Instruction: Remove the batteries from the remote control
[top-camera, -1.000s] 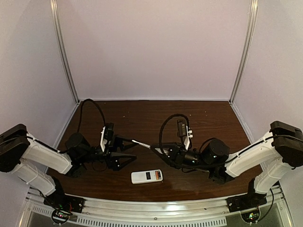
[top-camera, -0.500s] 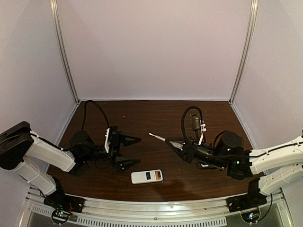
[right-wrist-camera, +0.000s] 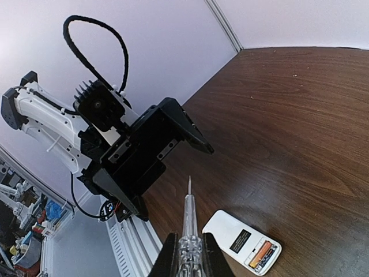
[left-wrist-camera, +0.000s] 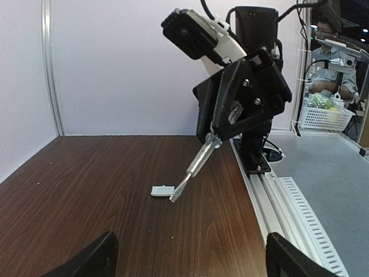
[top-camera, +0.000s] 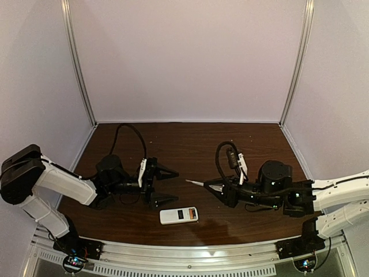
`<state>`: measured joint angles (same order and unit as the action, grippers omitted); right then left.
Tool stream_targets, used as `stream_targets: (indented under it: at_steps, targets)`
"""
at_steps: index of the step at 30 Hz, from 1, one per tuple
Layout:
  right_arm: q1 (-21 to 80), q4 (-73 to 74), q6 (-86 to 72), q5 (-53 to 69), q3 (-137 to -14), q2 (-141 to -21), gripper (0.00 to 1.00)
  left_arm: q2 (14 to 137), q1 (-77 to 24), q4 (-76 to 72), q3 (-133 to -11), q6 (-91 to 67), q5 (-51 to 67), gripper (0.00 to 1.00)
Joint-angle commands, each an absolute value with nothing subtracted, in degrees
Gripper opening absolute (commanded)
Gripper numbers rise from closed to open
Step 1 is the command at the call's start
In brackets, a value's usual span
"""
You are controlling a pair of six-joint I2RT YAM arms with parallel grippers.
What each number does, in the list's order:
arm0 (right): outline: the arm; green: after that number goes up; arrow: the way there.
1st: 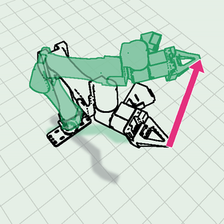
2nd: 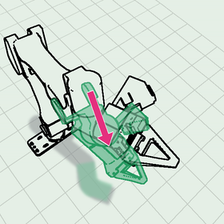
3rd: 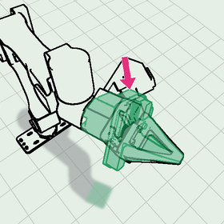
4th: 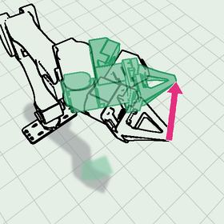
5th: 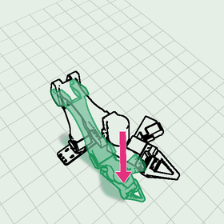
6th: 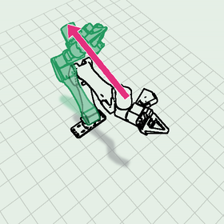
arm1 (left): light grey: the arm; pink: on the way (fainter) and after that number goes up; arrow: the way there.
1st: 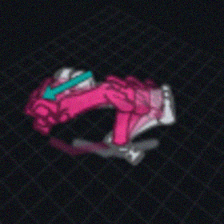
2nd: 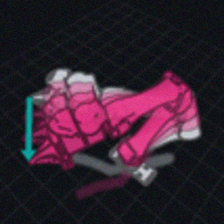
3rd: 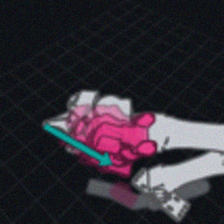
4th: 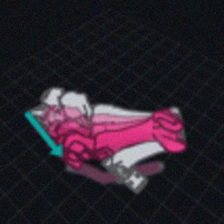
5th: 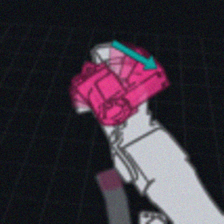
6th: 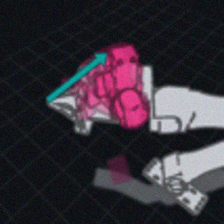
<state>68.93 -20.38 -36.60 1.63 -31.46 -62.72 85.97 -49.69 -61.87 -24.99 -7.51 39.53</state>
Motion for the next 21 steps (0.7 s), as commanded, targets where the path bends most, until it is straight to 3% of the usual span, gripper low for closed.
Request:
stream_targets:
  at_steps: [1,8,17,21]
  targets:
    - [70.1,-18.2,-33.5,5.5,-32.8,-62.5,0.0,89.0,-49.4,-61.5,-28.2,-7.8,47.6,0.87]
    - [72.5,-16.0,-30.3,8.0,-36.9,-66.4,0.0,88.9,-49.5,-62.7,-28.6,-8.8,55.3,0.65]
    - [73.0,-14.9,-29.6,7.1,-39.3,-68.5,0.0,89.1,-51.9,-54.1,-32.1,-5.3,51.9,0.31]
    - [73.2,-14.9,-29.7,6.3,-39.3,-68.6,0.0,89.0,-52.9,-51.5,-33.3,-4.7,50.7,0.22]
